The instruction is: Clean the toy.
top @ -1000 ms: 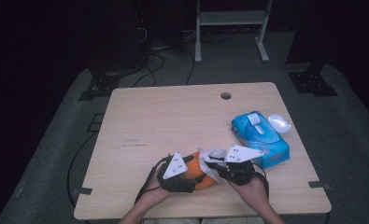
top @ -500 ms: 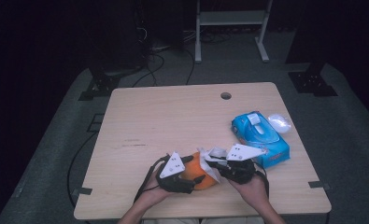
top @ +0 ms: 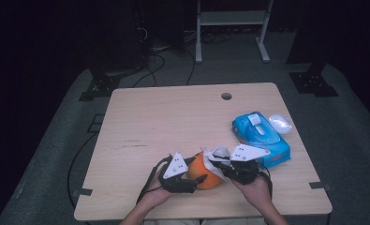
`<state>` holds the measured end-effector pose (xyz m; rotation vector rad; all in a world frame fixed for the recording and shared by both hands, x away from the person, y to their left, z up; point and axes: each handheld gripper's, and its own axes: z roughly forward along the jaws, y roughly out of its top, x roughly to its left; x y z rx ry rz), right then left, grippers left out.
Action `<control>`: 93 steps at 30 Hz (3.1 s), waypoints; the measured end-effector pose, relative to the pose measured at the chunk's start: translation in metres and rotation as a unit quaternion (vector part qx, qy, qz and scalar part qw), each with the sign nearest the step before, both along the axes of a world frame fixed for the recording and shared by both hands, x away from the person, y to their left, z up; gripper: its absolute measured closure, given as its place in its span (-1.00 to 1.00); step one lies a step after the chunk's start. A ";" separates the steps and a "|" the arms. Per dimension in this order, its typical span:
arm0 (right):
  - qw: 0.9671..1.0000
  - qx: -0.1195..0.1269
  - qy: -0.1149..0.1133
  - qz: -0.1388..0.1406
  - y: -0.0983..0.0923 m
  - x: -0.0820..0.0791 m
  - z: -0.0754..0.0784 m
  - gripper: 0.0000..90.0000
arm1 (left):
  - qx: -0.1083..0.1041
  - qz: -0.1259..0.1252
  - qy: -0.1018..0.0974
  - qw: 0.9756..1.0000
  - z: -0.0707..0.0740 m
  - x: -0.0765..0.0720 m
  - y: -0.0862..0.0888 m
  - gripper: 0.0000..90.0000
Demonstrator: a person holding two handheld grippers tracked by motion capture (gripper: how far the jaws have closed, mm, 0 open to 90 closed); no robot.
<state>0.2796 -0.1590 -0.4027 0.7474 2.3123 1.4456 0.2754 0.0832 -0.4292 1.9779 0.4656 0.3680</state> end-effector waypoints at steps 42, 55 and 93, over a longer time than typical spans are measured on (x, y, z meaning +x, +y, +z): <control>0.998 0.027 0.042 -0.025 -0.026 0.015 -0.013 0.84 | 0.001 0.005 0.007 1.000 -0.003 0.008 0.013 -0.23; 0.999 0.034 0.034 -0.001 -0.016 0.006 -0.005 0.84 | -0.012 0.011 0.019 1.000 -0.005 0.011 0.014 -0.14; 0.999 0.035 0.028 -0.002 -0.011 0.006 -0.003 0.83 | -0.020 0.003 0.009 1.000 0.000 0.006 0.008 -0.13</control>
